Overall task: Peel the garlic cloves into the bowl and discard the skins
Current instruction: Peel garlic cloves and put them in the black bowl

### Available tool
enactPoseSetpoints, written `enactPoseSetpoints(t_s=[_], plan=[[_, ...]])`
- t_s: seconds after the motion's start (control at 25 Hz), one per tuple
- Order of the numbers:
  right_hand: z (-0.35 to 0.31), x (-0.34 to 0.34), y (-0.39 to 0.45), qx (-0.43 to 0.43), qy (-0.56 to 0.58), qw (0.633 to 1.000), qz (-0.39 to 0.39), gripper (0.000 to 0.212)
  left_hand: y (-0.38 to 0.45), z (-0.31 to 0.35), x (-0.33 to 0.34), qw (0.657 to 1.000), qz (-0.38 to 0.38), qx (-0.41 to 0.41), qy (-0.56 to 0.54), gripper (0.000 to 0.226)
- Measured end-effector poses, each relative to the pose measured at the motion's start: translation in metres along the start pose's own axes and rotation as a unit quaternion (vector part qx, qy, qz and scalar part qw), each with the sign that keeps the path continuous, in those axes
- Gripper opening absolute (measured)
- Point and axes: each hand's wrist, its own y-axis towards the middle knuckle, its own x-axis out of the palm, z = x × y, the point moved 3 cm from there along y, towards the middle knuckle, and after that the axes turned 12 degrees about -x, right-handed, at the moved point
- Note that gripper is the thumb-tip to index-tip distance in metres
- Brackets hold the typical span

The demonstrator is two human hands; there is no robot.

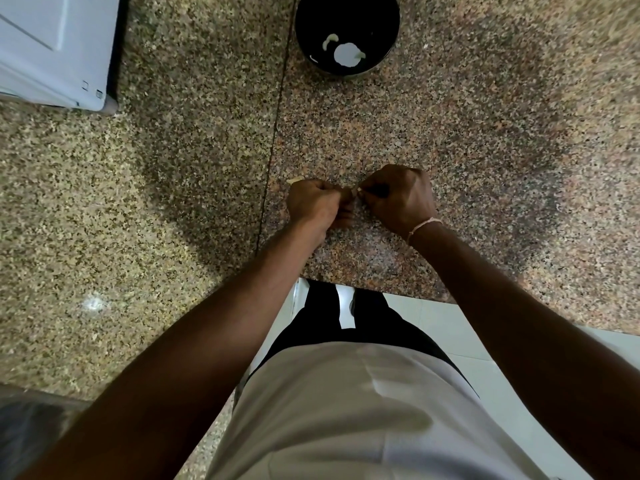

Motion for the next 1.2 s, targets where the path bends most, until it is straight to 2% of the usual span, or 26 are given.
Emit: enactPoseSetpoints(t_s=[0.4, 0.56, 1.2], plan=[[-0.001, 0.001, -0.001, -0.010, 0.006, 1.000, 0.002, 0.014, -0.008, 0.003, 0.004, 1.000, 0.017, 0.017, 0.011, 0.018], [0.004, 0.002, -0.001, -0.005, 0.017, 1.000, 0.003, 0.013, -0.005, 0.002, 0.003, 1.000, -0.003, -0.003, -0.003, 0.013], [0.011, 0.001, 0.000, 0.007, 0.048, 0.999, 0.005, 0.011, -0.002, 0.001, 0.002, 0.998, -0.049, -0.029, -0.032, 0.019]])
